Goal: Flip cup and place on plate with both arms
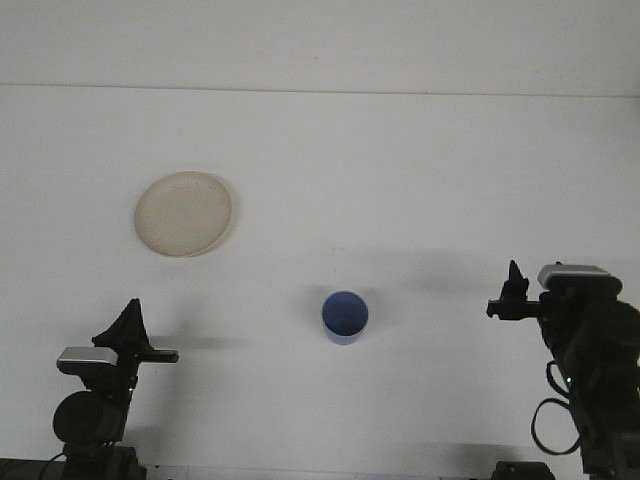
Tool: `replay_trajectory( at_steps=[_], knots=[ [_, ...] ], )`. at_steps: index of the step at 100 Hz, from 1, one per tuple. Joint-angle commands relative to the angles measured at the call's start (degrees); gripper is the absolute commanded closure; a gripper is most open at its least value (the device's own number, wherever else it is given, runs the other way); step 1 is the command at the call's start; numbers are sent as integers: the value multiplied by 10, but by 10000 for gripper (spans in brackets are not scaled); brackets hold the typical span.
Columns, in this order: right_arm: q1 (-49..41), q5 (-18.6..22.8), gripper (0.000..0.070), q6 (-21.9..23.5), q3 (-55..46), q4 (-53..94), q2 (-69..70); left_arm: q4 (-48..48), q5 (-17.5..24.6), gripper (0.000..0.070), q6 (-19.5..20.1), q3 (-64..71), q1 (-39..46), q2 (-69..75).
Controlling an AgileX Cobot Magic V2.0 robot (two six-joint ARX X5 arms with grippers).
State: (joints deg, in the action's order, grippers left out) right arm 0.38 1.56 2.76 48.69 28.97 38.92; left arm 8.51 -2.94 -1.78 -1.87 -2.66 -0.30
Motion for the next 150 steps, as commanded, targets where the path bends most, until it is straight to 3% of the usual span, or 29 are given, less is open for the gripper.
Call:
replay_trajectory(
  at_steps=[1,30,120,139,150],
  knots=[
    [0,2,240,-3,-52,-52,-34,6,-3,686,9,10,1,1],
    [-1,12,240,-4,-203,-165,-157,5,-3,686,9,10,1,1],
    [0,10,240,-15,-205,-170,-167,6,-3,686,6,9,0,1],
    [0,10,240,-15,-205,-170,-167,-22,-3,686,-62,-37,1,-1],
    [0,10,240,-15,-205,-170,-167,-54,-3,686,-66,-102,1,-21]
  ],
)
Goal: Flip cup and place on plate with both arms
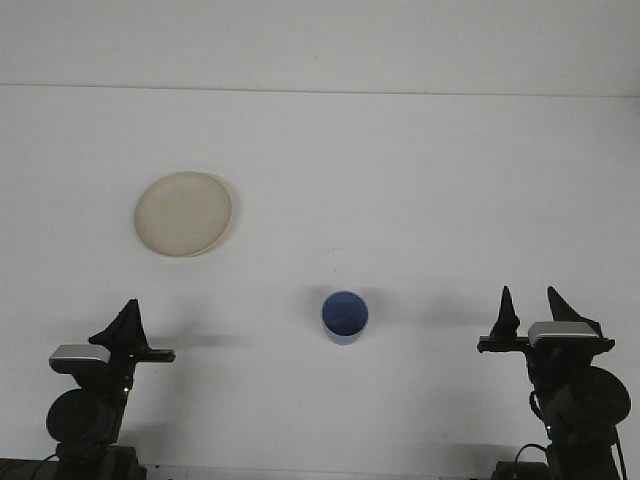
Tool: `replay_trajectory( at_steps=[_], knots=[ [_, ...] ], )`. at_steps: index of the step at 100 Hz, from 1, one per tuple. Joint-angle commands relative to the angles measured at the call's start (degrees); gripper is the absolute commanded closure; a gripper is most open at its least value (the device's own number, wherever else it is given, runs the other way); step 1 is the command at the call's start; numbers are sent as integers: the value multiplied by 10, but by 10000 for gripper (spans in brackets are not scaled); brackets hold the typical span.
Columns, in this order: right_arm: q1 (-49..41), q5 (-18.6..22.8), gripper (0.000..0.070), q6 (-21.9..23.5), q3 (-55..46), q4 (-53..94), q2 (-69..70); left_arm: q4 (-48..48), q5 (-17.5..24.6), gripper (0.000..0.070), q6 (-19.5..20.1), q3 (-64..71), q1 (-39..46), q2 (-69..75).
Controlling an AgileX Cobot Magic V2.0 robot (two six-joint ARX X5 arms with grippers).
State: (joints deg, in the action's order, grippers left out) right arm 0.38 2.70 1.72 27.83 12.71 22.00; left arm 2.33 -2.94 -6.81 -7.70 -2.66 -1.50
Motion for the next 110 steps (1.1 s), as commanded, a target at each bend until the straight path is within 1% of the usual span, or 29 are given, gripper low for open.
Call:
replay_trajectory(
  at_steps=[1,15,23,31,41,50,66,79,82,84,86,88,92,94,97,99,101,110],
  knots=[
    [0,-2,240,-5,3,-7,2,5,-3,685,-15,-50,1,-13],
    [0,-2,240,-5,3,-7,2,-56,-3,685,-15,-163,1,-98],
    [0,-4,240,-5,3,-7,2,-125,-3,685,-14,-243,1,-170],
    [0,-16,240,-5,3,-7,2,-207,-3,685,-13,-326,1,-251],
    [0,-18,240,-5,3,-7,2,-299,-3,685,5,-419,1,-348],
    [0,-32,240,-5,3,-7,2,-369,-3,686,18,-488,1,-424],
    [0,-34,240,-5,3,-7,2,-459,-3,685,18,-564,1,-512],
    [0,-40,240,-5,3,-7,2,-474,-3,677,18,-571,1,-535],
    [0,-43,240,-5,3,-7,2,-475,-3,643,18,-571,1,-536],
    [0,-43,240,-5,3,-7,2,-475,-3,594,18,-571,1,-536],
    [0,-43,240,-5,3,-7,2,-476,-3,532,18,-571,1,-536],
    [0,-43,240,-5,3,-7,2,-477,-3,449,18,-571,1,-536],
    [0,-43,240,-5,3,-7,2,-479,-3,256,18,-571,1,-536],
    [0,-43,240,-5,3,-7,2,-481,-2,171,18,-571,1,-535],
    [0,-42,240,-5,3,-7,2,-484,-2,74,18,-571,0,-534],
    [0,-43,240,-5,3,-7,2,-486,-1,38,18,-571,0,-534],
    [0,-43,240,-5,3,-7,2,-489,2,24,18,-571,0,-534],
    [0,-43,240,-5,3,-7,2,-499,43,30,18,-572,0,-534]
  ],
)
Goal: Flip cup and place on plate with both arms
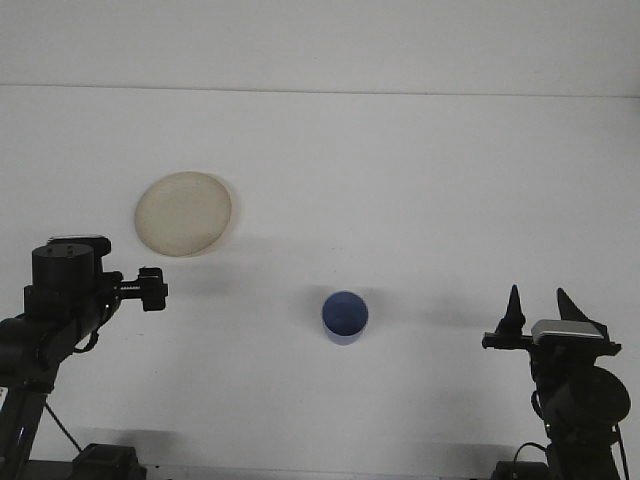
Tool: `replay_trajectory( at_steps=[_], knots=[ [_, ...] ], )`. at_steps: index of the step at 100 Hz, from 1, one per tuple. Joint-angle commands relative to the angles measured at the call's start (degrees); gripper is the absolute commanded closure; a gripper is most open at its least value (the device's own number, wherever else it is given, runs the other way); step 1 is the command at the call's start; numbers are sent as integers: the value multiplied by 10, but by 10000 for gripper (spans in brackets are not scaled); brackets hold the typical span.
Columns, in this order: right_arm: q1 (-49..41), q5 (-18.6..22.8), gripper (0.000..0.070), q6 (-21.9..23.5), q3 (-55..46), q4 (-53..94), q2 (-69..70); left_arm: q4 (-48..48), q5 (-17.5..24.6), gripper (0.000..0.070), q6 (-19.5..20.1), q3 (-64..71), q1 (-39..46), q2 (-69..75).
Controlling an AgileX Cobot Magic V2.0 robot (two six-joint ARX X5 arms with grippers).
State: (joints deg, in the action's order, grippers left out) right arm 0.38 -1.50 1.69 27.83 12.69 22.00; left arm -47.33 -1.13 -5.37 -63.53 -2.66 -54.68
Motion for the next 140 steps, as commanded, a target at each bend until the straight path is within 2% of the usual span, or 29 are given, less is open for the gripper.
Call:
replay_trajectory(
  at_steps=[1,9,16,41,54,77,95,140],
  knots=[
    [0,0,240,-4,3,-7,2,-3,31,31,4,-14,0,-3],
    [0,0,240,-4,3,-7,2,-6,74,37,3,-18,-4,-11],
    [0,0,240,-4,3,-7,2,-5,91,37,0,-27,-19,-27],
    [0,0,240,-4,3,-7,2,21,92,37,-61,-90,-176,-141],
    [0,0,240,-4,3,-7,2,31,92,36,-76,-145,-252,-223],
    [0,0,240,-4,3,-7,2,8,92,36,-74,-243,-341,-358],
    [0,0,240,-4,3,-7,2,5,91,36,-69,-261,-386,-417],
    [0,0,240,-2,3,-7,2,19,90,41,-62,-261,-417,-508]
  ],
)
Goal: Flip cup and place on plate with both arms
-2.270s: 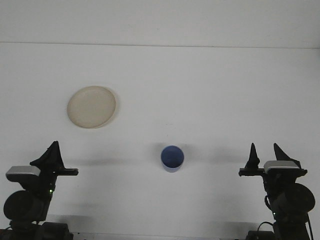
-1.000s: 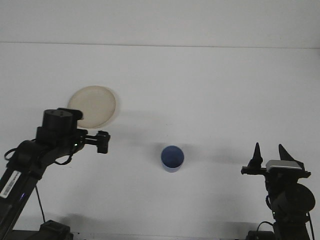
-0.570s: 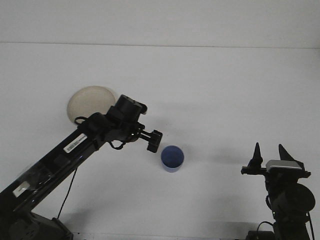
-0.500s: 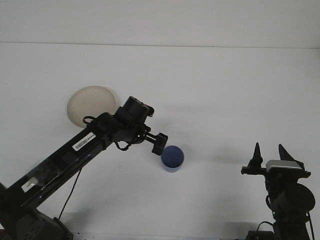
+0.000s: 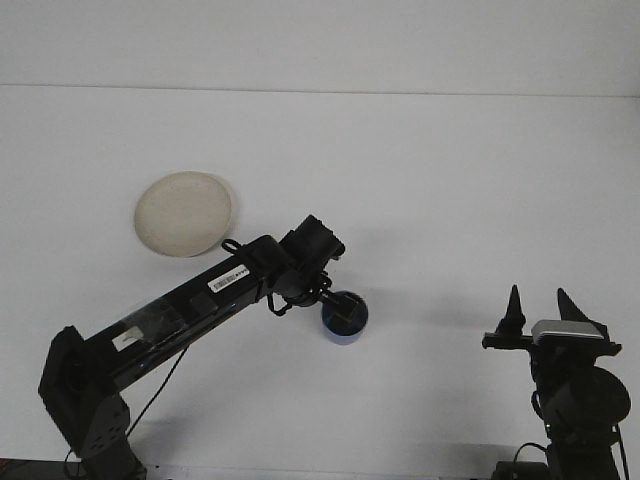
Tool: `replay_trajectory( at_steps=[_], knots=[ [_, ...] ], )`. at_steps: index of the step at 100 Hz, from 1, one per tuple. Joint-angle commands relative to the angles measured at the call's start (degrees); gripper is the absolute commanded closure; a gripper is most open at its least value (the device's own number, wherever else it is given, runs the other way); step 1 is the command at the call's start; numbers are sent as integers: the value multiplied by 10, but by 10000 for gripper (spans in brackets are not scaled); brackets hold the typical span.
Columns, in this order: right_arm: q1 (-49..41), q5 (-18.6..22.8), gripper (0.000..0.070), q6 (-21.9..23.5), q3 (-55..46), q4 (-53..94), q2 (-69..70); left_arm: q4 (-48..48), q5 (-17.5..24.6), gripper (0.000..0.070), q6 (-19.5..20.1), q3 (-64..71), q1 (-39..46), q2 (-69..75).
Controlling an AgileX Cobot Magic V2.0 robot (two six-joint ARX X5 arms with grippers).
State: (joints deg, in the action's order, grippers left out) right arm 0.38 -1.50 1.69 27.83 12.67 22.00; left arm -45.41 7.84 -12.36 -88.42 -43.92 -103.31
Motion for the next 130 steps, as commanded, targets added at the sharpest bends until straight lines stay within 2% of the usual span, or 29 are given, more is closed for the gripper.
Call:
replay_trajectory(
  at_steps=[1,7,23,32,60,77,93,103,130],
  knots=[
    [0,0,240,-2,3,-7,2,0,0,44,8,-12,-4,-23],
    [0,0,240,-2,3,-7,2,0,-3,101,9,-12,-4,-31],
    [0,0,240,-2,3,-6,2,0,-3,536,22,-12,-5,-40],
    [0,0,240,-2,3,-6,2,1,-3,700,27,-13,-7,-40],
    [0,0,240,-2,3,-6,2,-55,-7,692,40,-71,-7,-40],
    [0,0,240,-2,3,-6,2,-142,-64,693,72,-165,24,-39],
    [0,0,240,-2,3,-7,2,-212,-93,693,105,-249,96,-39],
    [0,0,240,-2,3,-7,2,-235,-125,692,108,-276,157,-39],
    [0,0,240,-2,3,-7,2,-224,-126,691,102,-279,332,-49]
  ],
)
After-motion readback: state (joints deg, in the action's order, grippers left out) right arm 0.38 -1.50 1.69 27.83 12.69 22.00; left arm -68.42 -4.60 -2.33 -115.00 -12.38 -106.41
